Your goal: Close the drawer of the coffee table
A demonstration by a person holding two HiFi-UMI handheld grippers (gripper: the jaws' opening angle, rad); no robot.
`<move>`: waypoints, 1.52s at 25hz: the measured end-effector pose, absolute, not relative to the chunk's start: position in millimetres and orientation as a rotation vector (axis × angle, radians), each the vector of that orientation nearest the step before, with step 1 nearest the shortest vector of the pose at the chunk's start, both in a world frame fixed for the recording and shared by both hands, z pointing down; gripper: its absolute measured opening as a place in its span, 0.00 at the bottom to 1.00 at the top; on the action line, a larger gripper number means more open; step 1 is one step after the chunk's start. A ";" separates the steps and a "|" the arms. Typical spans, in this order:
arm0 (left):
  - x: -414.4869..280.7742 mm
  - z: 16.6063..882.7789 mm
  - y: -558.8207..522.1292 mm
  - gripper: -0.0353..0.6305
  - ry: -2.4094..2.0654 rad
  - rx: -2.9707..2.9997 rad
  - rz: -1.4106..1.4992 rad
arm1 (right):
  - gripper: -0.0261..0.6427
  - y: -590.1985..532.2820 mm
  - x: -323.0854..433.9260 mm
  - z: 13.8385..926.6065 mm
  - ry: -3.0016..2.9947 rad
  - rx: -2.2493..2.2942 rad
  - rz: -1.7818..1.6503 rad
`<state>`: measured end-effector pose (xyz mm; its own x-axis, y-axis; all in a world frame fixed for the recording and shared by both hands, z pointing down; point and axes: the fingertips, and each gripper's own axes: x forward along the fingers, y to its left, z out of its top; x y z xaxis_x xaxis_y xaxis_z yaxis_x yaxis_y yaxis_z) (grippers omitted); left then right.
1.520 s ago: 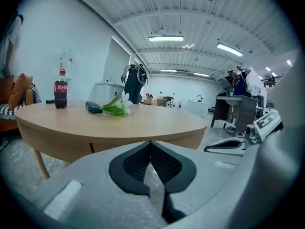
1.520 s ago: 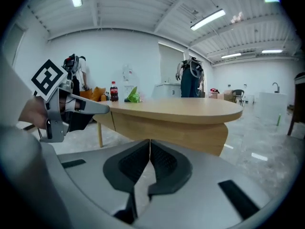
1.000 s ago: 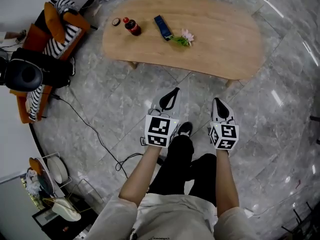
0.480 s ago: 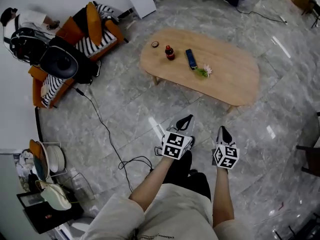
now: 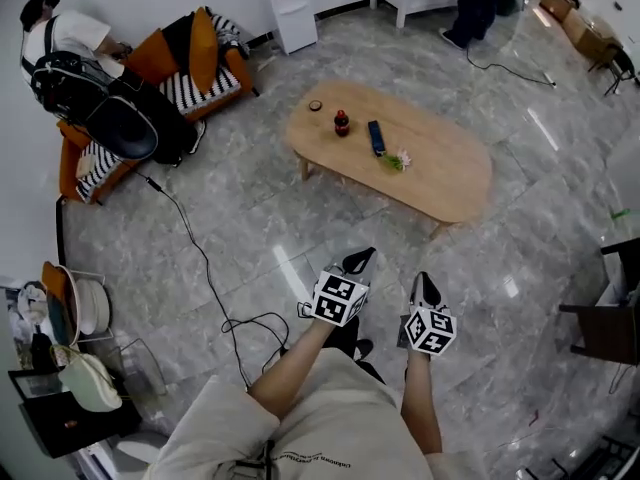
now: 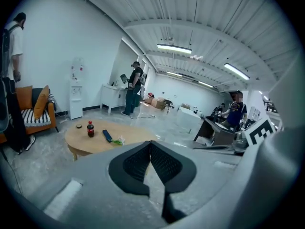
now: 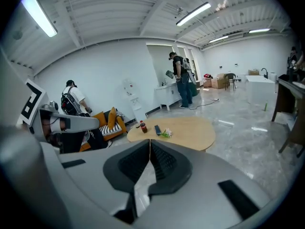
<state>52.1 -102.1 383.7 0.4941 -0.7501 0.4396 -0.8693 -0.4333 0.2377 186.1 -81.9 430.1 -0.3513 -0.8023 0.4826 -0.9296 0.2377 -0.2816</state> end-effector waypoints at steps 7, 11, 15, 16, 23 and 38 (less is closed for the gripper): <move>61.0 371.4 -62.5 0.07 -1.304 2.325 0.377 | 0.06 -32.6 185.6 406.8 -2.286 1.723 0.806; 51.4 360.5 -41.1 0.07 -1.309 2.361 0.386 | 0.06 -13.7 174.2 399.4 -2.300 1.751 0.795; 48.8 364.7 -27.1 0.07 -1.315 2.360 0.386 | 0.06 1.5 176.4 398.7 -2.296 1.768 0.779; 48.2 366.4 -23.5 0.07 -1.318 2.355 0.380 | 0.06 6.5 177.7 398.7 -2.294 1.767 0.771; 53.1 374.7 -7.3 0.07 -1.303 2.346 0.367 | 0.06 30.9 183.8 398.0 -2.282 1.760 0.732; 68.2 371.2 -0.1 0.07 -1.291 2.370 0.383 | 0.06 30.3 180.9 393.7 -2.318 1.688 0.674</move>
<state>68.2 -0.1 371.2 0.5327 -0.7320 0.4248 -0.8453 -0.4854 0.2235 180.9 30.3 393.7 -0.3301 -0.8487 0.4132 -0.9379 0.2455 -0.2451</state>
